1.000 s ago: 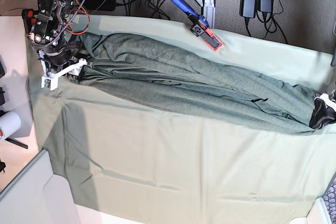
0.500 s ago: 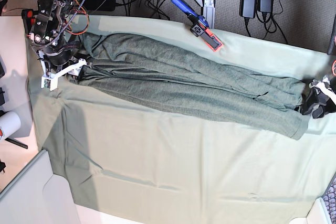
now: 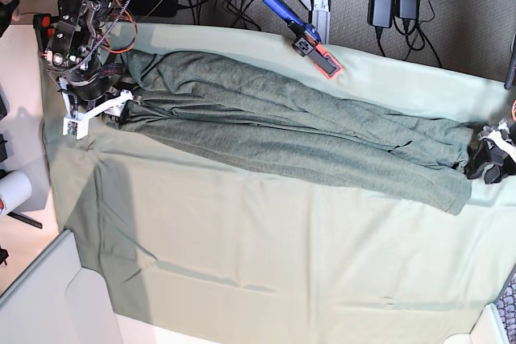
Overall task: Fold the T-shirt properly
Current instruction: 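Drag the held shirt end with the left gripper to straighten the long roll, then carry the held shirt end with the left gripper toward the right gripper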
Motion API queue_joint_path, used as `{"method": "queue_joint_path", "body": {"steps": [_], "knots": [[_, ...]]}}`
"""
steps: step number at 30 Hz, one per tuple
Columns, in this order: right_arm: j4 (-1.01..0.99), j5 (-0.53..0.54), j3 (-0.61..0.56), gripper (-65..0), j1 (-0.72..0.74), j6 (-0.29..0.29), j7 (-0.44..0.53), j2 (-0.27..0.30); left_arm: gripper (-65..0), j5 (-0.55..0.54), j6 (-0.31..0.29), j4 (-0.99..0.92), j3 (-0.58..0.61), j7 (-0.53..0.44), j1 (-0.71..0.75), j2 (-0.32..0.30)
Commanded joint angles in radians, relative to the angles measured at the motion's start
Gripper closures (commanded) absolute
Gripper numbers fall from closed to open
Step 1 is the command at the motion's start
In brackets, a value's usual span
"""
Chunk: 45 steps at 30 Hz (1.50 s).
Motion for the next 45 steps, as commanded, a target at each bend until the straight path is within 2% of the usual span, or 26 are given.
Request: {"method": "queue_joint_path", "body": {"steps": [1, 5, 7, 14, 19, 25, 27, 34, 39, 45], "knots": [[0.014, -0.002, 0.009, -32.3, 0.011, -0.005, 0.018, 0.017, -37.1, -0.025, -0.001, -0.013, -0.006, -0.018, -0.028, -0.014], [0.014, -0.003, 0.009, -32.3, 0.011, -0.005, 0.018, 0.016, -37.0, -0.075, -0.004, -0.116, -0.006, 0.013, -0.087, -0.014], [0.014, -0.002, 0.009, -32.3, 0.011, -0.005, 0.018, 0.017, -37.1, -0.108, -0.028, -0.156, -0.006, 0.043, -0.112, -0.014], [0.014, -0.003, 0.009, -32.3, 0.010, -0.005, 0.013, 0.017, -37.0, -0.231, -0.036, -0.167, 0.039, 0.152, -0.118, -0.014], [0.014, -0.003, 0.009, -32.3, 0.010, -0.005, 0.014, 0.016, -37.0, -0.241, -0.036, -0.167, 0.116, 0.155, -0.122, -0.004], [0.014, -0.003, 0.009, -32.3, 0.010, -0.005, 0.014, 0.017, -36.9, -0.236, -0.036, -0.167, 0.136, 0.159, -0.121, 0.033], [0.014, -0.003, 0.009, -32.3, 0.010, -0.005, 0.013, 0.017, -31.1, -0.227, -0.036, -0.167, 0.136, 0.162, -0.121, 0.042], [0.014, -0.003, 0.009, -32.3, 0.010, -0.005, 0.014, 0.016, -0.5, -0.214, -0.036, -0.165, 0.135, 0.152, -0.120, 0.040], [0.014, -0.004, 0.009, -32.3, 0.010, -0.005, 0.013, 0.017, 0.0, -0.211, -0.036, -0.110, 0.079, 0.130, -0.117, 0.027], [0.014, -0.010, 0.009, -32.3, 0.010, -0.005, 0.011, 0.017, 0.0, -0.119, -0.036, 0.001, -0.031, 0.095, -0.110, -0.014]]}}
